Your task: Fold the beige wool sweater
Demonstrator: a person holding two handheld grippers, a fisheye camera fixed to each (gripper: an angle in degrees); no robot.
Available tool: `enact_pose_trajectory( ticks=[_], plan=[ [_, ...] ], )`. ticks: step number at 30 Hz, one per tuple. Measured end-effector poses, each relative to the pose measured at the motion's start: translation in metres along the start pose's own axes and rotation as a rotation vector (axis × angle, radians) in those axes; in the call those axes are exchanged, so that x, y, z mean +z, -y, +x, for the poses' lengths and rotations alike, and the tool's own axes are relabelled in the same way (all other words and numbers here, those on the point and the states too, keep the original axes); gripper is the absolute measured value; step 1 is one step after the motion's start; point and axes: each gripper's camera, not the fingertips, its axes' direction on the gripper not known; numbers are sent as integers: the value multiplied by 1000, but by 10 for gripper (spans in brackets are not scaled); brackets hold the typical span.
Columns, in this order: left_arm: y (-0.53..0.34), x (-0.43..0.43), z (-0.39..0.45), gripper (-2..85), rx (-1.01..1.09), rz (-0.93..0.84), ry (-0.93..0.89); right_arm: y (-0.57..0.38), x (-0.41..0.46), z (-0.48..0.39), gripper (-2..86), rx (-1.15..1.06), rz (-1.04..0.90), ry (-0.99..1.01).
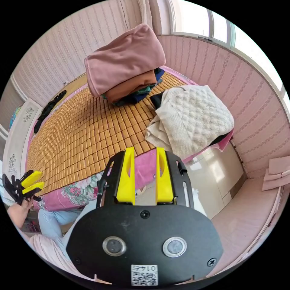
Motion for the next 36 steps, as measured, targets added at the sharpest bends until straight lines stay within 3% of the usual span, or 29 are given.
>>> enact_pose_trajectory(
  ticks=[6, 10, 15, 19, 23, 29, 36],
  plan=[
    [143, 149, 14, 87, 131, -80, -117, 50, 31, 51, 130, -11, 7, -89],
    [208, 233, 19, 103, 139, -139, -165, 51, 78, 102, 98, 100, -111, -100],
    [247, 300, 17, 120, 172, -197, -194, 6, 77, 158, 62, 241, 170, 90],
    [267, 336, 25, 49, 180, -283, -138, -21, 78, 196, 35, 310, 263, 261],
    [277, 330, 20, 7, 174, -292, -187, -48, 57, 212, 20, 322, 327, 316],
    [255, 224, -9, -9, 143, -87, -245, -108, -18, 213, 9, 192, 373, 452],
    [99, 70, -42, -10, -72, -42, -271, -175, -57, 180, 8, 64, 229, 773]
  ],
)
